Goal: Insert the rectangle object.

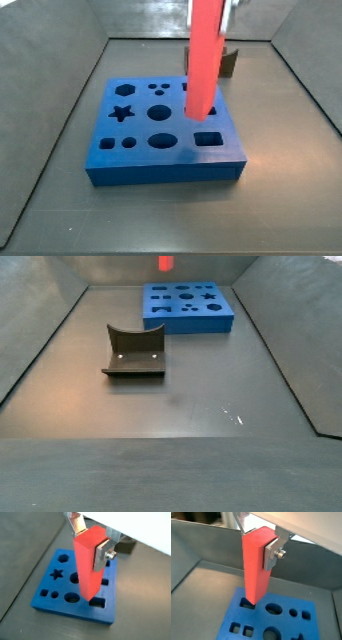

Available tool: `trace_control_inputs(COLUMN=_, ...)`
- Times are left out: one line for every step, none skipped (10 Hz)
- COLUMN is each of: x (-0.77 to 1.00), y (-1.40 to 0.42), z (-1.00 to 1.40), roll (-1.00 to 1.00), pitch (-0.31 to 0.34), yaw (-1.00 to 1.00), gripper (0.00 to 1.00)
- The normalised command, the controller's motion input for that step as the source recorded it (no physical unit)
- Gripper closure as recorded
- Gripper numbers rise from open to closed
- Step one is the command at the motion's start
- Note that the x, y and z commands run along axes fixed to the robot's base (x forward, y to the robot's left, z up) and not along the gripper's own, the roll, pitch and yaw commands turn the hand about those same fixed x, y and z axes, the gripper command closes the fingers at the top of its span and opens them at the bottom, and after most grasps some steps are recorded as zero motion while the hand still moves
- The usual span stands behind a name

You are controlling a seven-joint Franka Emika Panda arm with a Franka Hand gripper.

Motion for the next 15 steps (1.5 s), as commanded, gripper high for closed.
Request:
trace_control_inputs(x=0.0, y=-0.1, z=-0.27, roll=0.0, pitch=0.0, yaw=-1.0, gripper=1.0)
trace_control_inputs(x=0.28, y=-0.13, z=-0.29, roll=0.0, pitch=0.0, yaw=-0.8, gripper=1.0)
trace_control_inputs(x=0.33, y=-0.11, z=-0.31, roll=0.0, pitch=0.0, yaw=-0.77, gripper=1.0)
trace_control_inputs(x=0.53, y=-0.01, z=-0.25, roll=0.0, pitch=0.0, yaw=-0.61, gripper=1.0)
trace_control_inputs(x=0.64, y=0.0, z=-0.17, roll=0.06, pitch=0.0, yaw=-0.52, gripper=1.0)
trace_control_inputs(x=0.47, y=0.0, z=-0.12, roll=0.05, pitch=0.0, yaw=-0.67, gripper=1.0)
trace_control_inputs(x=0.25, y=0.05, z=-0.17, roll=0.1, pitch=-0.017, yaw=-0.86, gripper=1.0)
trace_control_inputs(x=0.09, y=0.04, z=-0.1, roll=0.07, pitch=-0.021, yaw=-0.99, gripper=1.0)
trace_control_inputs(x=0.03, y=0.01, z=-0.08, roll=0.08, pitch=-0.017, yaw=-1.0, gripper=1.0)
trace_control_inputs(x=0.0, y=0.0, z=-0.08, roll=0.1, pitch=-0.009, yaw=-1.0, gripper=1.0)
trace_control_inputs(x=0.0, y=0.0, z=-0.07, roll=0.12, pitch=0.0, yaw=-1.0, gripper=1.0)
trace_control_inputs(x=0.0, y=0.0, z=-0.05, roll=0.12, pitch=0.0, yaw=-1.0, gripper=1.0)
trace_control_inputs(x=-0.06, y=0.0, z=-0.08, roll=0.16, pitch=0.007, yaw=-1.0, gripper=1.0)
trace_control_inputs(x=-0.07, y=0.0, z=-0.09, roll=0.18, pitch=0.02, yaw=-1.0, gripper=1.0)
trace_control_inputs(x=-0.1, y=0.0, z=-0.12, roll=0.2, pitch=0.044, yaw=-0.97, gripper=1.0)
